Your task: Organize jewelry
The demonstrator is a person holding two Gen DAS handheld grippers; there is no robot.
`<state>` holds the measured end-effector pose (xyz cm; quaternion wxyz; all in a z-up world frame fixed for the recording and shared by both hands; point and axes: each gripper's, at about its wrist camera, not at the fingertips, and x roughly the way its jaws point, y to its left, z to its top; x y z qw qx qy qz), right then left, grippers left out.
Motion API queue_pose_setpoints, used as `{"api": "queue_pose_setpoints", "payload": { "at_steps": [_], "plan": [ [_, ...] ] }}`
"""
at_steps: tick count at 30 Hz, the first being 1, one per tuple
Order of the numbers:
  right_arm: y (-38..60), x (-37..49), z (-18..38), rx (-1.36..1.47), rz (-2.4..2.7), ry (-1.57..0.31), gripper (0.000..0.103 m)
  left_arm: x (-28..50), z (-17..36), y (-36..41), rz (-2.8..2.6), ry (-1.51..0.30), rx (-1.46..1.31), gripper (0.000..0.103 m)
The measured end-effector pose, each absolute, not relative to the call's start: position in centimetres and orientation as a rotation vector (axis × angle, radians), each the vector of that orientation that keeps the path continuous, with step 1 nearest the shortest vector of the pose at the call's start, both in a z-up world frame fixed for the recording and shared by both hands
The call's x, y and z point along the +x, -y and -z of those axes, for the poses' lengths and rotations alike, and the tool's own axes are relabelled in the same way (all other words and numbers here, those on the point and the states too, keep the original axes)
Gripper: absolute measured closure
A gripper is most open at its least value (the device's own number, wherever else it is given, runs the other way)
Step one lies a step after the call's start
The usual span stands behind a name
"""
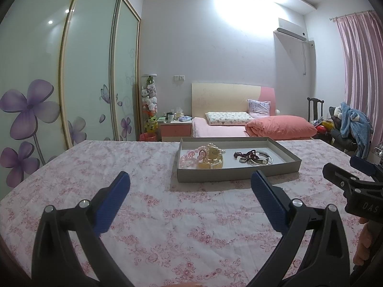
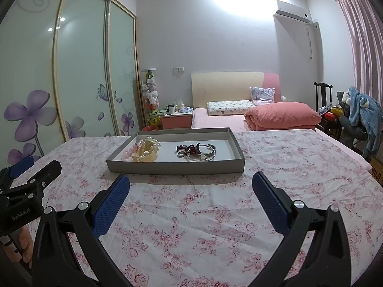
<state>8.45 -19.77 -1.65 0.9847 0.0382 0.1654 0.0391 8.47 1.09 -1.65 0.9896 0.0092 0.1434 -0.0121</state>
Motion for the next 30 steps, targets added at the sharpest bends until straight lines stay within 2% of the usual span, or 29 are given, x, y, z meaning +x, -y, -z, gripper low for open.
{"api": "queue_pose_setpoints", "payload": {
  "at_steps": [30],
  "plan": [
    [19.55,8.61,1.86,0.079,-0.08,-0.339,0.002,8.53,1.54,-1.14,0.026,-0.29,0.018,0.004]
  ]
}}
